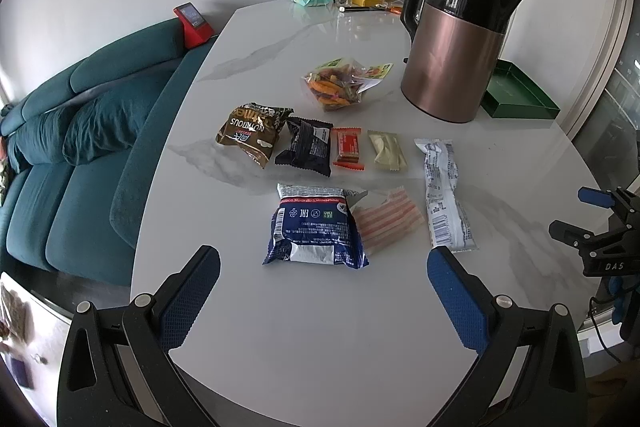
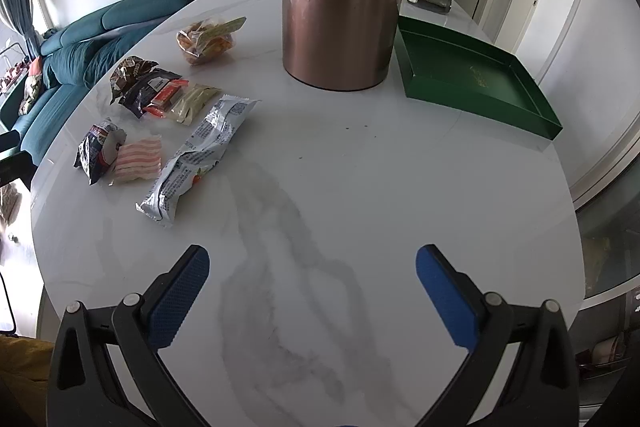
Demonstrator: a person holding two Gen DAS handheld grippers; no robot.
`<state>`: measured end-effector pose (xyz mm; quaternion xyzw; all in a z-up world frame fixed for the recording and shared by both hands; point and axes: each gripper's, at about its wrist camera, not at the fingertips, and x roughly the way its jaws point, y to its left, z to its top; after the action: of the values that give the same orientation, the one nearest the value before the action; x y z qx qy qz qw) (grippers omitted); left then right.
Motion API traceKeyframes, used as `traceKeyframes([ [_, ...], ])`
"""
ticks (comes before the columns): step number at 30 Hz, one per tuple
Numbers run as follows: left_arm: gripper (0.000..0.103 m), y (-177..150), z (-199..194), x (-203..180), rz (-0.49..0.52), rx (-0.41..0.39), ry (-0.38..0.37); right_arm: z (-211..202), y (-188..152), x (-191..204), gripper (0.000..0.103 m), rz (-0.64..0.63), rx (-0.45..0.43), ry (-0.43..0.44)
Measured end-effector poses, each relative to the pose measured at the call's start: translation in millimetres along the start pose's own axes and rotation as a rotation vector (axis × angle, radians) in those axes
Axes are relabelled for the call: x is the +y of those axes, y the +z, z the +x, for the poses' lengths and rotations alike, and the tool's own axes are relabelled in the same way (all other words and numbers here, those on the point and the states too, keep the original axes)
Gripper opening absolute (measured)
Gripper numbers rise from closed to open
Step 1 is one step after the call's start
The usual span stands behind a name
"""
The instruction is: Organize snacks
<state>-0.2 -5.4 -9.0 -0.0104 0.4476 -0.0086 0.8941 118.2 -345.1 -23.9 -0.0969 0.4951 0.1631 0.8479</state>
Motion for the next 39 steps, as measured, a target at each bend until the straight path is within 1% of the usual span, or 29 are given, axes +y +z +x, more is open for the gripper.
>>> traceKeyframes([
  [39,0.102,-1.8,-2.1,6.6,-0.007,0.019,-0.009,-2.5,-6.9,4.0,0.103,-0.002,0.013,-0.011],
])
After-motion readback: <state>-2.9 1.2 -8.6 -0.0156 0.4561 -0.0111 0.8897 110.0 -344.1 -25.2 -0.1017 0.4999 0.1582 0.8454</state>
